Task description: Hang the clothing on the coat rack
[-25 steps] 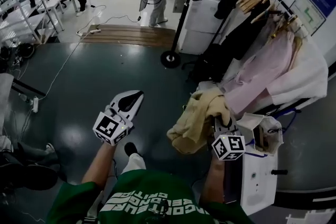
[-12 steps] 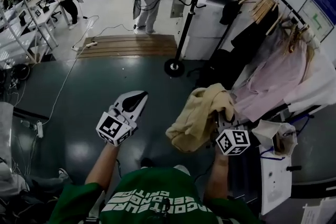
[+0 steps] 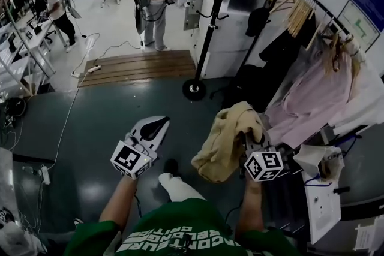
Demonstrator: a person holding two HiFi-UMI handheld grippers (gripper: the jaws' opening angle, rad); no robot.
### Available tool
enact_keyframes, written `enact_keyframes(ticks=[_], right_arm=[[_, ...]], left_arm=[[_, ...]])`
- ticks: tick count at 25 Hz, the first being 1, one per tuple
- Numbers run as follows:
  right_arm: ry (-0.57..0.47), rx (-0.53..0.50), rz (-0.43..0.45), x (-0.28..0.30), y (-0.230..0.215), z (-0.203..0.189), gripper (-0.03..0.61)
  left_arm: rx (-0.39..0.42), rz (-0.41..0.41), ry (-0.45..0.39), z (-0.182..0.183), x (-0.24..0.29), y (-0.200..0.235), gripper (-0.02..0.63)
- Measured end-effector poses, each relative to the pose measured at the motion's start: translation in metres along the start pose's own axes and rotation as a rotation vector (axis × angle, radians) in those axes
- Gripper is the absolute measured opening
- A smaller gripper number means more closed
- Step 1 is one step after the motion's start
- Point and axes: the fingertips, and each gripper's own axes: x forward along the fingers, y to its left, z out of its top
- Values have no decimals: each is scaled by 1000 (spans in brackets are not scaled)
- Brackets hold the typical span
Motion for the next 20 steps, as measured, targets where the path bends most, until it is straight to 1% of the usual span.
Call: enact_keyframes(ticks=[3, 7, 15, 20], right_arm=[[-2, -21, -25, 29, 2, 2, 40], [1, -45, -55, 76, 1, 6, 40], [-45, -6, -150, 159, -7, 17, 40], [-86, 14, -201, 201, -13, 34, 40]], left_arm=[[1, -30, -11, -6, 12, 30, 5], [-11, -48, -11, -16, 34, 81, 5], [-2, -160, 16, -24, 94, 182, 5], [16, -226, 7, -15, 133, 226, 5]])
